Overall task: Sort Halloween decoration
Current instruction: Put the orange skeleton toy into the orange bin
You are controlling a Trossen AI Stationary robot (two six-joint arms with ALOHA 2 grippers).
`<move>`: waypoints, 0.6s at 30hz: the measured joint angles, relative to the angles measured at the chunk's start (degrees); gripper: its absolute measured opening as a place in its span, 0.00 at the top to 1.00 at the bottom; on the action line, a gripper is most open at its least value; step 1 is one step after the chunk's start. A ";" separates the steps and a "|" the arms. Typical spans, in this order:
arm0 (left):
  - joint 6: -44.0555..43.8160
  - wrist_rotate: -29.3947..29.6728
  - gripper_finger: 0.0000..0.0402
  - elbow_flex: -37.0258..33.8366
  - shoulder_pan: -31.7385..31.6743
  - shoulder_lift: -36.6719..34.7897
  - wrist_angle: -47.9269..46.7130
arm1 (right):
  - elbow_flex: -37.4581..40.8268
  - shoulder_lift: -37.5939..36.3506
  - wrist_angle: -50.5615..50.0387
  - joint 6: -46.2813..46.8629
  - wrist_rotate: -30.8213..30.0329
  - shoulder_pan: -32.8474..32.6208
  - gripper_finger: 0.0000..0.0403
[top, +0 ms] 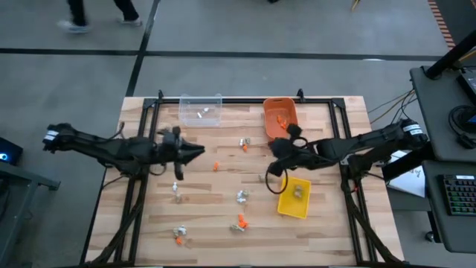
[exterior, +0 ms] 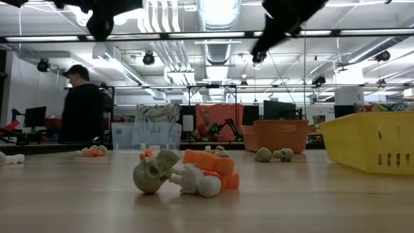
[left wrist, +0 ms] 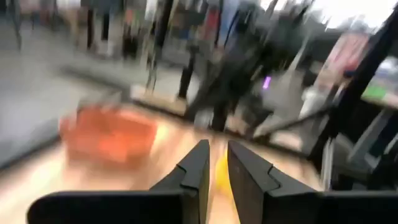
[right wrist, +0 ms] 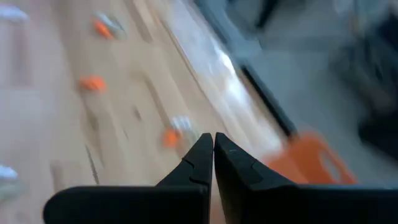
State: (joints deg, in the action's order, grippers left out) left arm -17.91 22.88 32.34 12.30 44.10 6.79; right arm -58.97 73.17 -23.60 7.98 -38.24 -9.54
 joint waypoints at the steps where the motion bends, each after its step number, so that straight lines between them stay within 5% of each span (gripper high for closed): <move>1: -2.71 0.38 0.90 0.45 0.02 0.79 -3.48 | 1.00 0.02 4.97 -4.12 1.80 0.08 0.98; 7: -19.09 5.32 0.90 4.36 -0.04 7.86 -22.32 | 3.98 0.02 19.32 -9.81 15.52 1.35 0.98; 18: -24.72 3.60 0.90 7.40 -0.02 25.07 -26.77 | 4.87 0.17 19.24 -1.41 15.75 1.33 0.98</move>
State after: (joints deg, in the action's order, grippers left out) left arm -42.63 26.48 39.75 12.27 69.17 -19.98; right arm -54.10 73.34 -4.36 6.57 -22.48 -8.21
